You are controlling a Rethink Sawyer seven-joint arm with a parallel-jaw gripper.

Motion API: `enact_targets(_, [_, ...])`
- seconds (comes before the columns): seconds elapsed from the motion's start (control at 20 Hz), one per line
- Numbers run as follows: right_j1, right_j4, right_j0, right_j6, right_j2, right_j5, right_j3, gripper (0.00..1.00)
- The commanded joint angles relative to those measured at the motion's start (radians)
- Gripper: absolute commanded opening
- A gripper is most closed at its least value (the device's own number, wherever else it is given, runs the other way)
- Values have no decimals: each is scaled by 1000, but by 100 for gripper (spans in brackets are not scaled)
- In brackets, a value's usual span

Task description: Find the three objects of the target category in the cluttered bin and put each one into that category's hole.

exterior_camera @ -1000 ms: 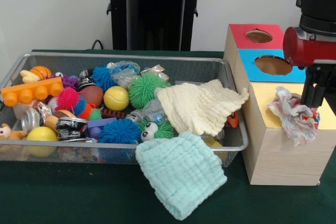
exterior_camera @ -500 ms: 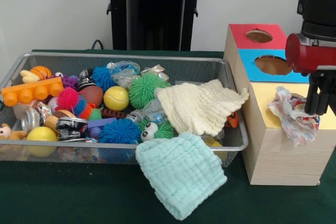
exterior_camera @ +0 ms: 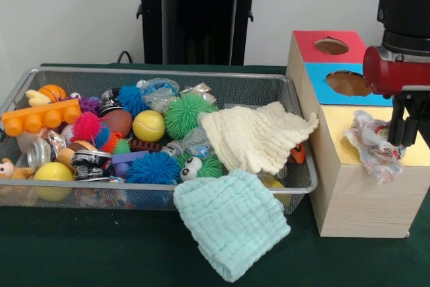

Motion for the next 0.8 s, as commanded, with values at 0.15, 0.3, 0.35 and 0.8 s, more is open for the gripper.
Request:
enact_targets(0.15, [-25, -60, -50, -60, 114, -37, 174, 0])
enact_targets(0.3, [-30, -69, -54, -55, 118, -55, 194, 0])
enact_targets(0.35, [-31, -72, -54, -52, 118, -61, 199, 0])
enact_targets(0.8, [-28, -81, -50, -37, 116, -67, 201, 0])
